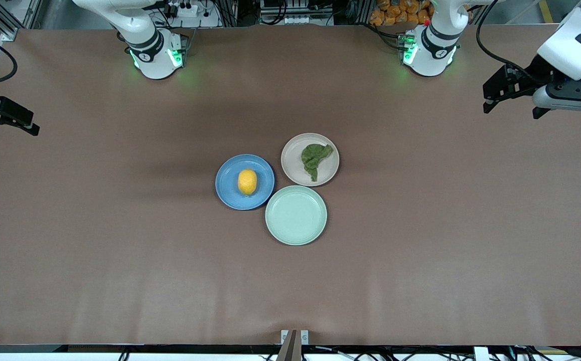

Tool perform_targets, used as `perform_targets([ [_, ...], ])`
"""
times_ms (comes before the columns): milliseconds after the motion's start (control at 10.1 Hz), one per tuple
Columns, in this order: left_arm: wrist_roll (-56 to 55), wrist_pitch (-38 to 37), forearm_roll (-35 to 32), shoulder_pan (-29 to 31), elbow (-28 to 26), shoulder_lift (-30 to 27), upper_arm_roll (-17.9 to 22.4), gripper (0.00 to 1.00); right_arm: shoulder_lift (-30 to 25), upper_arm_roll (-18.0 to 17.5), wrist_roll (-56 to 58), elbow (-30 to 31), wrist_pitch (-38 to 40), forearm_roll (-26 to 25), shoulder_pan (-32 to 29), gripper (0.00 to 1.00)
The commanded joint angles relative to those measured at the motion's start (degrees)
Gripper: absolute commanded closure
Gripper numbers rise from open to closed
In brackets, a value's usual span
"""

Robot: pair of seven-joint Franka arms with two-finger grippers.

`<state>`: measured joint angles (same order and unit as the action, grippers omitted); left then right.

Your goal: Place lemon and lettuce in plates

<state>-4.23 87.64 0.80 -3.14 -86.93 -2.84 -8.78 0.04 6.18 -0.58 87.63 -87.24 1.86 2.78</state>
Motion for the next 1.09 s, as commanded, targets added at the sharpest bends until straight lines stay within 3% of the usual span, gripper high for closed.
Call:
perform_targets([
  [0, -1.04, -1.33, -0.71, -0.19, 1.06, 0.03, -0.27, 0.00, -0.31, -0.03, -3.82, 0.61, 0.23, 0.95, 0.39, 0.00],
  [298, -0.96, -1.42, -0.45, -0.20, 1.06, 0.03, -0.27, 0.00, 0.13, -0.29, 2.06, 0.44, -0.38, 0.77, 0.39, 0.00],
  [993, -0.87, -2.04, -0.54, -0.37, 0.97, 0.03, -0.27, 0.00, 0.22, -0.29, 0.67, 0.17, 0.49, -1.94, 0.12, 0.00],
])
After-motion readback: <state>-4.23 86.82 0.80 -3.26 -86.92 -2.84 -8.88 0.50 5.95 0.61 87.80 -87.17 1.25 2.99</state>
